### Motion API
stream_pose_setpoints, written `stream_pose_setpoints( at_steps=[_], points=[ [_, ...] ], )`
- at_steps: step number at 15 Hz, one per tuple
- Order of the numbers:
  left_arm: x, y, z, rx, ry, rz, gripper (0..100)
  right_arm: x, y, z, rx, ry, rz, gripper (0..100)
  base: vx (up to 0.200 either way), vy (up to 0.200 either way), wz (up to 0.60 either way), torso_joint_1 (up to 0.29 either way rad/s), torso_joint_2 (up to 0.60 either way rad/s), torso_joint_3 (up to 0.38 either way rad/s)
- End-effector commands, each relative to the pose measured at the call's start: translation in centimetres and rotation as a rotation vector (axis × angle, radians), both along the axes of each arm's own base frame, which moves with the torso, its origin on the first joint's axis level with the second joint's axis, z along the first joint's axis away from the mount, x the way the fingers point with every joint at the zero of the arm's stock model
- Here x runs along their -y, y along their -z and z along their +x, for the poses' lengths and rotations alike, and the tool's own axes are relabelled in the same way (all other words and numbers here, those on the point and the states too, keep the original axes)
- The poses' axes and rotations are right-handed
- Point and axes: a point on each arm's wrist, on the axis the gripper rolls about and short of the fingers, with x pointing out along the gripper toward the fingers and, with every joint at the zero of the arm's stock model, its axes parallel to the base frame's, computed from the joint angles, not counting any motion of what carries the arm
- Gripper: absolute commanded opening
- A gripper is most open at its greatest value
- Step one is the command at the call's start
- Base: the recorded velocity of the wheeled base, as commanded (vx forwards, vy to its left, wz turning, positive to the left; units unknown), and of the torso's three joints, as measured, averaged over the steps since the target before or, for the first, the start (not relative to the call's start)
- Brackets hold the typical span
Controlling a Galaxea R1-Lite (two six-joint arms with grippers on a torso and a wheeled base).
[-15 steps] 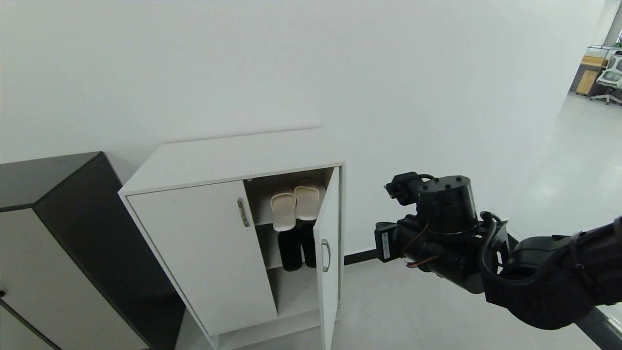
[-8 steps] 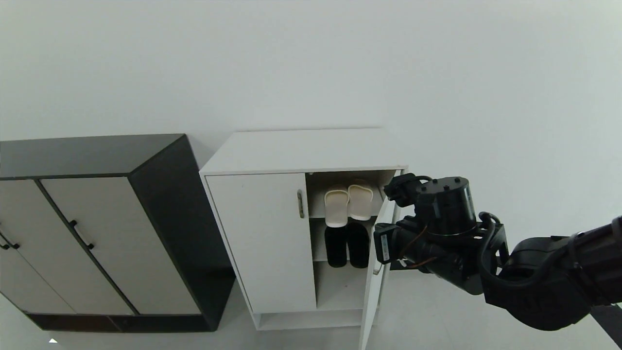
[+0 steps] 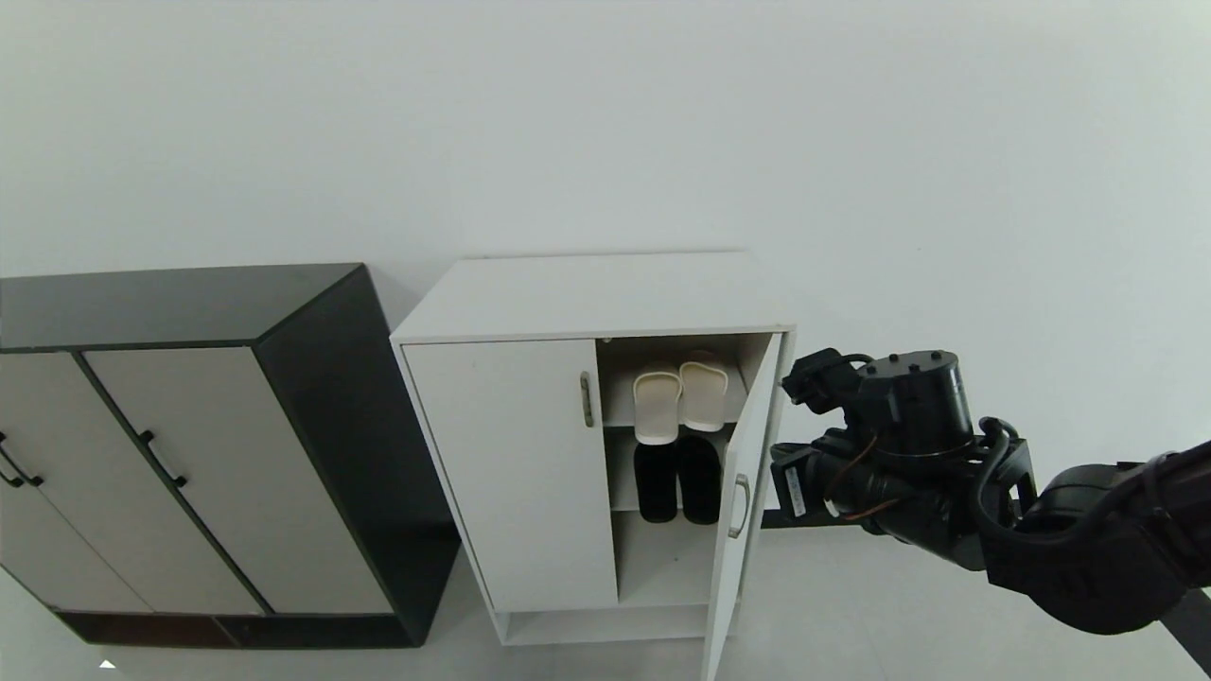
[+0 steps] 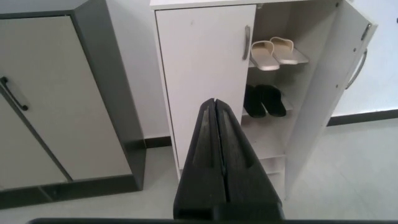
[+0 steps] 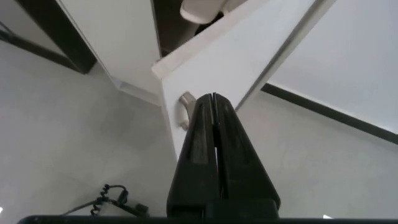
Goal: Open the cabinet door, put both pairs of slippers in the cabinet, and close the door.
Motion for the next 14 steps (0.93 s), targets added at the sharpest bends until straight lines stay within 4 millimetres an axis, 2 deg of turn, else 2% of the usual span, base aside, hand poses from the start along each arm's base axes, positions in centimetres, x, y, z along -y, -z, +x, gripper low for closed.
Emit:
stream_pose_setpoints(
  at_steps=[1, 2, 7, 14],
  points=[
    [0.0, 0.0, 0.0, 0.000, 0.000, 0.000, 0, 0.2, 0.1, 0.0, -0.002, 0.005, -0.005, 0, 0.200, 0.000, 0.00, -0.017, 0.00, 0.002],
    [0.0, 0.0, 0.0, 0.000, 0.000, 0.000, 0, 0.3, 0.3, 0.0, -0.006, 0.003, -0.013, 0, 0.200, 0.000, 0.00, -0.002, 0.00, 0.007],
    [0.0, 0.0, 0.0, 0.000, 0.000, 0.000, 0, 1.2, 1.3, -1.2, -0.031, -0.015, -0.080, 0, 0.000, 0.000, 0.00, 0.000, 0.00, 0.000],
    [0.0, 0.0, 0.0, 0.000, 0.000, 0.000, 0, -0.3, 3.7, 0.8, -0.040, -0.014, -0.077, 0, 0.000, 0.000, 0.00, 0.000, 0.00, 0.000]
  ],
)
